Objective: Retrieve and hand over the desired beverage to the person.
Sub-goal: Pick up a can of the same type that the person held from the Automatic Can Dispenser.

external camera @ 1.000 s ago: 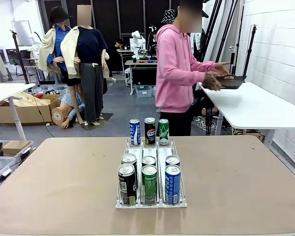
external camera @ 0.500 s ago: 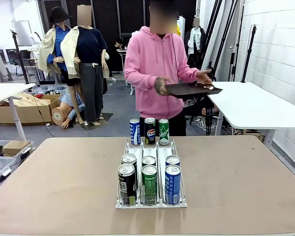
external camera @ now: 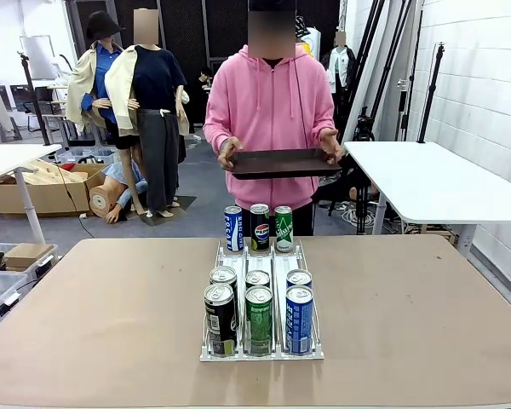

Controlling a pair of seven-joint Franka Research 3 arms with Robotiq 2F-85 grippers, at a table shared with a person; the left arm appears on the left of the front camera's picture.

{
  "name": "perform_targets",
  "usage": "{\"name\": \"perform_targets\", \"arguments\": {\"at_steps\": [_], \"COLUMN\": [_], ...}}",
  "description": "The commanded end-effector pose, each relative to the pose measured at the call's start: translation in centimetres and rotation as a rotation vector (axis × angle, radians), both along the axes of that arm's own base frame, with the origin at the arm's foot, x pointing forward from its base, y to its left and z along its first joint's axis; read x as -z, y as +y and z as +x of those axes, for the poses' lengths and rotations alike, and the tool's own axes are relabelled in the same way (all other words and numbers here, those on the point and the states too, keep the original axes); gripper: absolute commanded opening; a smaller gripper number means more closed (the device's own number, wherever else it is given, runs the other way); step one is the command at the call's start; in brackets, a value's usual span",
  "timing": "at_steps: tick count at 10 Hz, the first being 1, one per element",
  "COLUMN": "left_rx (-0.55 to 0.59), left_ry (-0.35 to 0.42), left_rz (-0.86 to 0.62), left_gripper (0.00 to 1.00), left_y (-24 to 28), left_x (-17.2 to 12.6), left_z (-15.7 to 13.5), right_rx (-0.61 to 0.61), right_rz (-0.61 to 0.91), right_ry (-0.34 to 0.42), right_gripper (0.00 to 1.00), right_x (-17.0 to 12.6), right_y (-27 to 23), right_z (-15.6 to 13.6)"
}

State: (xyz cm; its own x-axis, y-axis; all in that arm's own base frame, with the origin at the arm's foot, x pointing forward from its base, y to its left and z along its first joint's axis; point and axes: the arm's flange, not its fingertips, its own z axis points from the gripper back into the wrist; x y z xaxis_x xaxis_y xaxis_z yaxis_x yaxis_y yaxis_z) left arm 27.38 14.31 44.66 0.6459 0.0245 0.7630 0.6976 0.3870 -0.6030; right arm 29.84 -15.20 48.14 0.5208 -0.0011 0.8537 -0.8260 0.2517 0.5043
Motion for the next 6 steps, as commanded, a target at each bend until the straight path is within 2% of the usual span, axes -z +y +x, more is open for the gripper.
{"name": "perform_targets", "arguments": {"at_steps": [1,2,5,6], "left_rx": [0.002,0.002,0.002,0.002], "left_ry": [-0.009,-0.009,-0.009,-0.009], "left_rz": [-0.01,-0.01,-0.01,-0.01], "left_gripper": [1.0,1.0,1.0,1.0], "left_y": [0.0,0.0,0.0,0.0], "left_x": [-0.3,-0.3,-0.3,-0.3], "left_z": [-0.1,-0.1,-0.1,-0.1], "right_rx": [-0.068,-0.082,-0.078,-0.059], "right_rz": [0.055,0.092,0.091,0.076], "right_ry": [0.153,0.238,0.41,0.445], "right_gripper": [1.0,1.0,1.0,1.0], "right_x": [-0.4,-0.5,-0.1,0.0], "right_y": [-1.1,-1.4,-1.6,-1.6], "right_z": [2.1,2.8,4.1,4.6]}}
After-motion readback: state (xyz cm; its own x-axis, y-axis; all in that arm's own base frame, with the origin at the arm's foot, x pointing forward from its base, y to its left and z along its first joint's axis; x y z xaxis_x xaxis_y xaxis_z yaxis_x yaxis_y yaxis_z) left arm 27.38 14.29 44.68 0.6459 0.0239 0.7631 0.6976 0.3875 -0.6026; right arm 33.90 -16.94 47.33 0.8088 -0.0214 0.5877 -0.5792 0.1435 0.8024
